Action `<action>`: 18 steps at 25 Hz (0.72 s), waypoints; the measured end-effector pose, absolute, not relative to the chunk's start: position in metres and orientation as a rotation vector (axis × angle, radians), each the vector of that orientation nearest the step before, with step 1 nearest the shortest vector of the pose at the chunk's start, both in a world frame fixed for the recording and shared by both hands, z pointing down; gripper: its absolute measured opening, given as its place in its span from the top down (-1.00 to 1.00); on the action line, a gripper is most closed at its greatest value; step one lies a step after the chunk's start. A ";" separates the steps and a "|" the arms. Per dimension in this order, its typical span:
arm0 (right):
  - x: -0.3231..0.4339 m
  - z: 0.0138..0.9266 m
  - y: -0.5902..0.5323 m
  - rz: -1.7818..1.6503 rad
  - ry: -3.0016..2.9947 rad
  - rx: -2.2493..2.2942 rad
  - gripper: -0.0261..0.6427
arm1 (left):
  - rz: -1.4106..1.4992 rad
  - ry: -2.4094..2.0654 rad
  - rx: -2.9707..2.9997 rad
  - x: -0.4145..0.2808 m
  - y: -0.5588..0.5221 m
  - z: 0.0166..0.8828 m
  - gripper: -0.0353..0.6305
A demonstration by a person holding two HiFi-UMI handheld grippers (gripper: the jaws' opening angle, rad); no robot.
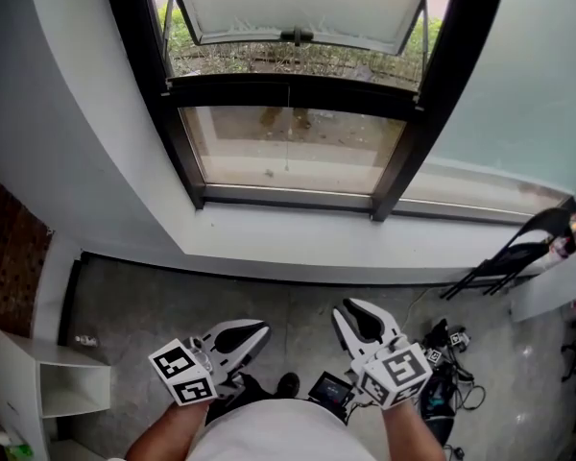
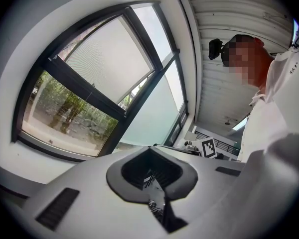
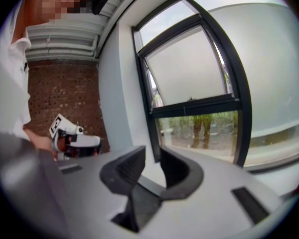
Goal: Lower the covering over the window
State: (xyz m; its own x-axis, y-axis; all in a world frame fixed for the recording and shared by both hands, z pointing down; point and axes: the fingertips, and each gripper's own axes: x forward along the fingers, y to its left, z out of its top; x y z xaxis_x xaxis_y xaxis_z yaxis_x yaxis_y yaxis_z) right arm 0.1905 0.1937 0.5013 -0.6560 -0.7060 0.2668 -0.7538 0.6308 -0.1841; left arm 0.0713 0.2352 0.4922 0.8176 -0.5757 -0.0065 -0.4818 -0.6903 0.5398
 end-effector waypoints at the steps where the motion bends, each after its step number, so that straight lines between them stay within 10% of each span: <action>1: 0.190 0.501 0.190 0.405 -2.681 1.205 0.67 | -0.236 -0.787 2.469 0.071 0.231 0.492 0.84; 18: 0.137 0.488 0.051 0.257 -2.624 1.284 0.67 | -0.217 -0.697 2.535 0.025 0.085 0.486 0.84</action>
